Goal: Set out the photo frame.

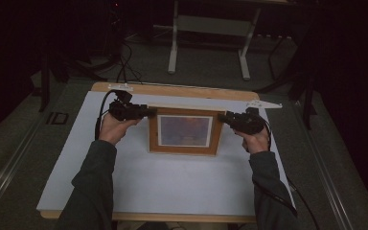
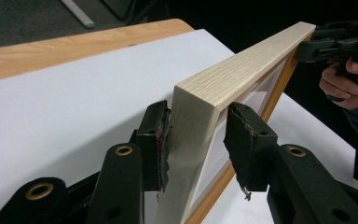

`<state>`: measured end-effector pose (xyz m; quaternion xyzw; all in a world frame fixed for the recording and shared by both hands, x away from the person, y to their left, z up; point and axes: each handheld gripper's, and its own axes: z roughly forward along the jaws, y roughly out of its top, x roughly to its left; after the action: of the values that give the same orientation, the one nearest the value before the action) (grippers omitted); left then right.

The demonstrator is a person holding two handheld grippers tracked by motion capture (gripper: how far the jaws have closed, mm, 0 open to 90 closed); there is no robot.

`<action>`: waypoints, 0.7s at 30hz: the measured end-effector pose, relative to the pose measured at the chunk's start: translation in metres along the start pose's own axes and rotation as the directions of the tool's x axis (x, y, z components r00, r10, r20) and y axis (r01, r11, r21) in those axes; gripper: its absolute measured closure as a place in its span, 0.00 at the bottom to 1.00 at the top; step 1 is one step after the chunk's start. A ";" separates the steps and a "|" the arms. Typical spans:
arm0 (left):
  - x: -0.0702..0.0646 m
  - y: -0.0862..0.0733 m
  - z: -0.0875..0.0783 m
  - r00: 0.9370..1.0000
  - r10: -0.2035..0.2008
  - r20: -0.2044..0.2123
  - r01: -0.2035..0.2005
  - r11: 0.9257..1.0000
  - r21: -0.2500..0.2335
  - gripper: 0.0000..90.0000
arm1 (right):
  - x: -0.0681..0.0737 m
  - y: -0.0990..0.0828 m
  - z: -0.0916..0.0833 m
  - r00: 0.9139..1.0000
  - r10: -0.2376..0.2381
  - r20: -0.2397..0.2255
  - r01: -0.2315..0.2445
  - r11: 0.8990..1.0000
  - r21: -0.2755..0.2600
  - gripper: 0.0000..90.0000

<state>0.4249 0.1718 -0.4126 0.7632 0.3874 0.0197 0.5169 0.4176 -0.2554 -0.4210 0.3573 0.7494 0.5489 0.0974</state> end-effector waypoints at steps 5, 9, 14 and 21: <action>-0.004 0.000 0.002 1.000 -0.016 0.023 0.015 1.000 0.025 0.68 | -0.001 -0.001 -0.007 1.000 0.003 -0.002 -0.003 1.000 0.014 0.72; -0.004 0.000 0.003 0.999 -0.026 0.037 0.025 0.999 0.028 0.68 | 0.000 -0.002 -0.011 1.000 0.009 0.001 -0.009 1.000 0.025 0.72; -0.005 0.000 0.003 0.998 -0.040 0.043 0.039 0.999 0.035 0.68 | 0.000 0.000 -0.013 0.999 0.034 -0.007 -0.034 0.998 0.048 0.71; -0.007 -0.005 -0.001 0.997 -0.048 0.057 0.046 0.998 0.038 0.70 | -0.004 0.000 -0.011 0.997 0.066 -0.031 -0.064 0.996 0.053 0.71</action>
<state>0.4162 0.1690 -0.4134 0.7634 0.3905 -0.0215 0.5141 0.4139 -0.2663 -0.4180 0.3750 0.7529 0.5377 0.0577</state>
